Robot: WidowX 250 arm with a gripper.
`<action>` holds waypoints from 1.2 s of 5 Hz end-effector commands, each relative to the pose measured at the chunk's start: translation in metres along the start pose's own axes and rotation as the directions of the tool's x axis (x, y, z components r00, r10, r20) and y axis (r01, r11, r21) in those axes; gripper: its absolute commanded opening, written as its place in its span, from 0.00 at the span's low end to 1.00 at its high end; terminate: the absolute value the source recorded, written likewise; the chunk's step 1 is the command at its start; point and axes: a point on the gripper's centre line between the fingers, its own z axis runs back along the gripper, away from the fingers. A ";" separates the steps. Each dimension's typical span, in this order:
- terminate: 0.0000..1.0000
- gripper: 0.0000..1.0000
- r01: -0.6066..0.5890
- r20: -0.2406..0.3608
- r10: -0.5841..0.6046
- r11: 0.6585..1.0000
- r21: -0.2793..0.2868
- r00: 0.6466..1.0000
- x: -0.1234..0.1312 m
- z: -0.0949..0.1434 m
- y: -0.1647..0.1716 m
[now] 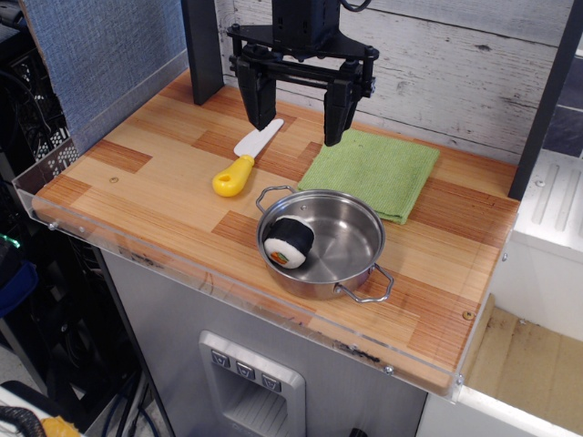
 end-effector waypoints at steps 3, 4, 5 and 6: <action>0.00 1.00 -0.099 0.011 0.099 0.995 0.018 0.995 0.020 -0.031 0.060; 0.00 1.00 -0.139 0.015 0.139 0.990 0.033 0.990 0.033 -0.047 0.092; 0.00 1.00 -0.129 0.009 0.129 0.991 0.046 0.992 0.044 -0.066 0.107; 0.00 1.00 -0.113 0.008 0.112 0.992 0.052 0.994 0.048 -0.080 0.102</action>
